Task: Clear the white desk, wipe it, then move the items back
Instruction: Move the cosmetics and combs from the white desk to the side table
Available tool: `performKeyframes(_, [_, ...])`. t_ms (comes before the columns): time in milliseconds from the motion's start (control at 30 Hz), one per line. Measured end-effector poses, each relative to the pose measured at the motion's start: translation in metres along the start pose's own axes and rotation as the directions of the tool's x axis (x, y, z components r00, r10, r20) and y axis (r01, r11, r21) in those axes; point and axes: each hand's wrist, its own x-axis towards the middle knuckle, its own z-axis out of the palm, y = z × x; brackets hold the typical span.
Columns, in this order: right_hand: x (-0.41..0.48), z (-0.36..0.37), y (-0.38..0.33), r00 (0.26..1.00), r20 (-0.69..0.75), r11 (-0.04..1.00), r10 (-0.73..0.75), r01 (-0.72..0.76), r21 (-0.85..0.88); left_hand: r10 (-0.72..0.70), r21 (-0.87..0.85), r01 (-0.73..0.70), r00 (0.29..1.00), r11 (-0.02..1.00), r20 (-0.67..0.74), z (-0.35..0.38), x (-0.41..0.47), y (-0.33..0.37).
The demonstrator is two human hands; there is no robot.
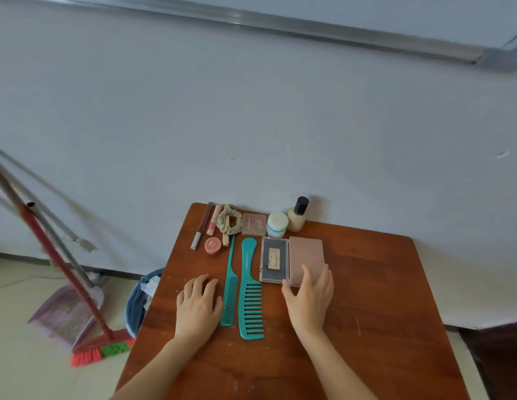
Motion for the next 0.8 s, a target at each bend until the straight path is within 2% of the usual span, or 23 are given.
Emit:
performKeyframes(100, [-0.022,0.005,-0.004,0.994,-0.081,0.997,-0.071,0.073,0.013,0.042,0.041,-0.042,0.999,0.998,0.012,-0.001,0.003,-0.006])
performKeyframes(200, [-0.039,0.011,-0.004,0.999,-0.034,1.0,-0.009,0.009,-0.018,0.058,0.007,-0.058,0.998,0.998,-0.012,-0.001,0.003,-0.007])
performKeyframes(300, [-0.058,0.014,0.0,0.995,-0.063,0.993,0.079,-0.085,-0.088,0.089,-0.072,-0.09,0.996,0.993,-0.015,-0.001,0.001,-0.012])
performKeyframes(367, [-0.071,0.011,-0.002,0.986,-0.122,0.981,0.118,-0.135,-0.142,0.15,-0.111,-0.148,0.989,0.983,0.008,-0.004,0.001,-0.015])
performKeyframes(433, [-0.088,0.006,-0.009,0.963,-0.183,0.955,0.198,-0.232,-0.183,0.268,-0.146,-0.258,0.962,0.955,0.058,-0.012,0.001,-0.018])
performKeyframes(633, [-0.188,-0.019,-0.03,0.828,-0.378,0.855,0.413,-0.496,-0.152,0.655,-0.147,-0.638,0.74,0.756,0.151,-0.045,-0.023,-0.013])
performKeyframes(733, [-0.256,-0.037,-0.029,0.716,-0.466,0.782,0.521,-0.619,-0.078,0.787,-0.206,-0.761,0.578,0.615,0.215,-0.05,-0.054,0.007])
performKeyframes(800, [-0.306,-0.048,-0.026,0.626,-0.502,0.707,0.597,-0.706,-0.039,0.866,-0.232,-0.84,0.438,0.49,0.242,-0.046,-0.087,0.021])
